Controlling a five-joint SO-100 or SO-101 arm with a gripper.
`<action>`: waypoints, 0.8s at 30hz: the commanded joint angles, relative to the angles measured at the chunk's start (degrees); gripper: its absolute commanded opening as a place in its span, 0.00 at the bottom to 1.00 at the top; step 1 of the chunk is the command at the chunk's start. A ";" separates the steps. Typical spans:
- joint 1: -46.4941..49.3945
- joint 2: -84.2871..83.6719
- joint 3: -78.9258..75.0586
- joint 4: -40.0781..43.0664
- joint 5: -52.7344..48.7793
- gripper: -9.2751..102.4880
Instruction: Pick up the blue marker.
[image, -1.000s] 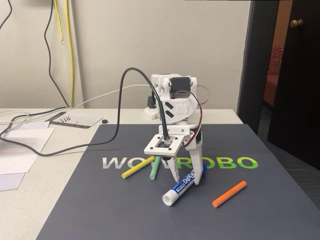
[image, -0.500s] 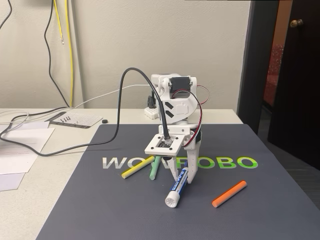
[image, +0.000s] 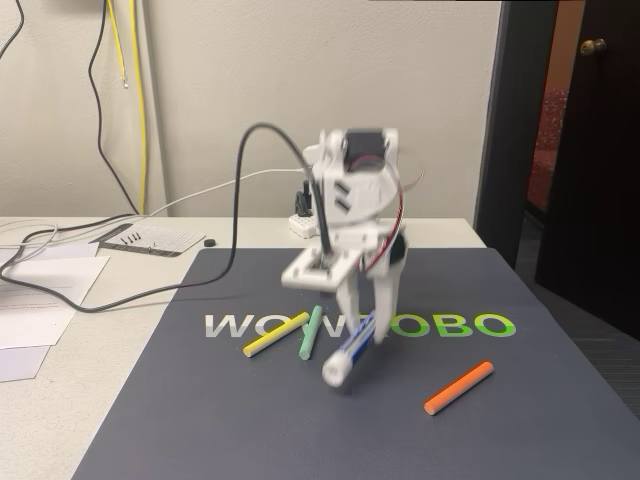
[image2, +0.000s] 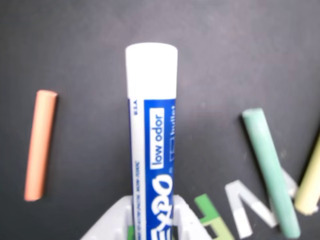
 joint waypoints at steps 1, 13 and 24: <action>-1.49 10.11 -2.20 6.06 4.66 0.08; -5.19 47.37 19.95 12.48 29.36 0.08; -0.53 81.30 47.90 12.39 45.70 0.08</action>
